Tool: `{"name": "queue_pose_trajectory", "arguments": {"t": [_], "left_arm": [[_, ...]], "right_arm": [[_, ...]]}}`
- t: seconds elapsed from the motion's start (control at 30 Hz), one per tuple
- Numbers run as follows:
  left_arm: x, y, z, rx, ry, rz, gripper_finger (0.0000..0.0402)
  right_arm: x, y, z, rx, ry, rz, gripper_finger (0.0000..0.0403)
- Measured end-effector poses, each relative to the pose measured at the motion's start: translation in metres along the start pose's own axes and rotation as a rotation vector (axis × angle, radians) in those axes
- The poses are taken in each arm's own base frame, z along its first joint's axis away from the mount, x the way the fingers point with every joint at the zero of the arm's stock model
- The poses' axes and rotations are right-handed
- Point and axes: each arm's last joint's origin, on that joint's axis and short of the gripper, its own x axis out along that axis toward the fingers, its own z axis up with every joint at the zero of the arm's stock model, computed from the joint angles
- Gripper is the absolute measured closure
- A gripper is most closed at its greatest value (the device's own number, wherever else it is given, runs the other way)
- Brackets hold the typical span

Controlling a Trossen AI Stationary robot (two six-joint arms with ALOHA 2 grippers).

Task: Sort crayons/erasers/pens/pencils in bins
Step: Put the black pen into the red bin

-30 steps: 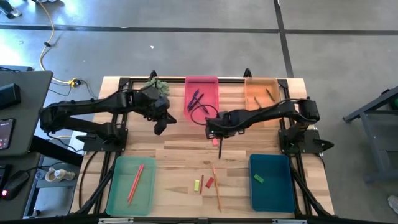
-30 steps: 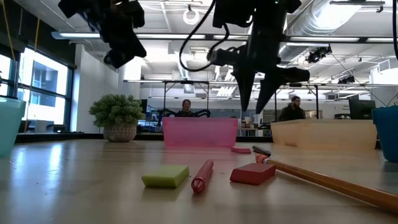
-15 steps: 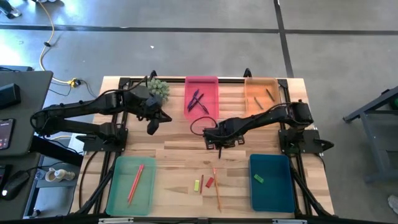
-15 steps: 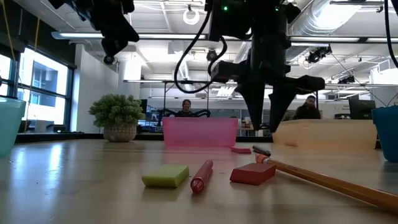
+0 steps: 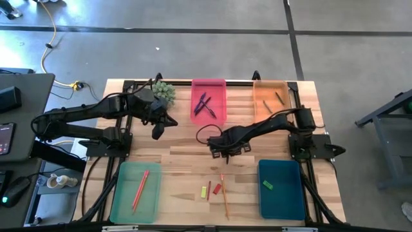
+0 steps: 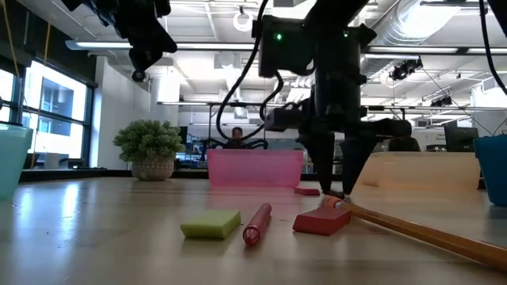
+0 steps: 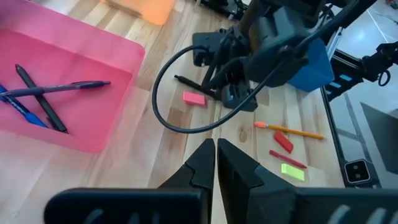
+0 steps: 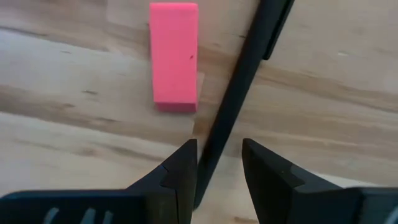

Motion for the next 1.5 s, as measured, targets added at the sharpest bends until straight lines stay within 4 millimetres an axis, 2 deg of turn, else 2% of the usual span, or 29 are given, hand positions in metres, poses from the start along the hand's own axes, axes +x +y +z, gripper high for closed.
{"name": "queue_pose_trajectory", "arguments": {"t": [0.23, 0.57, 0.87, 1.23, 1.37, 1.5], "left_arm": [[0.000, 0.000, 0.000, -0.031, 0.001, 0.000, 0.0394], [-0.005, -0.002, 0.003, -0.038, -0.045, -0.015, 0.0394], [-0.004, -0.002, 0.005, 0.004, -0.061, -0.005, 0.0394], [-0.004, 0.000, 0.004, 0.008, -0.064, 0.044, 0.0393], [-0.004, 0.000, 0.004, 0.006, -0.064, 0.055, 0.0372], [-0.005, 0.001, 0.004, 0.004, -0.068, 0.088, 0.0332]], "right_arm": [[0.007, 0.001, 0.000, -0.006, 0.005, -0.022, 0.0292], [0.008, -0.003, 0.001, -0.072, 0.018, -0.066, 0.0393], [0.003, -0.005, 0.001, -0.109, 0.025, -0.056, 0.0395], [-0.024, -0.006, -0.001, -0.117, -0.011, 0.031, 0.0399], [-0.036, -0.001, 0.000, -0.138, -0.072, 0.121, 0.0400], [-0.050, 0.006, 0.005, -0.167, -0.153, 0.238, 0.0400]]}}
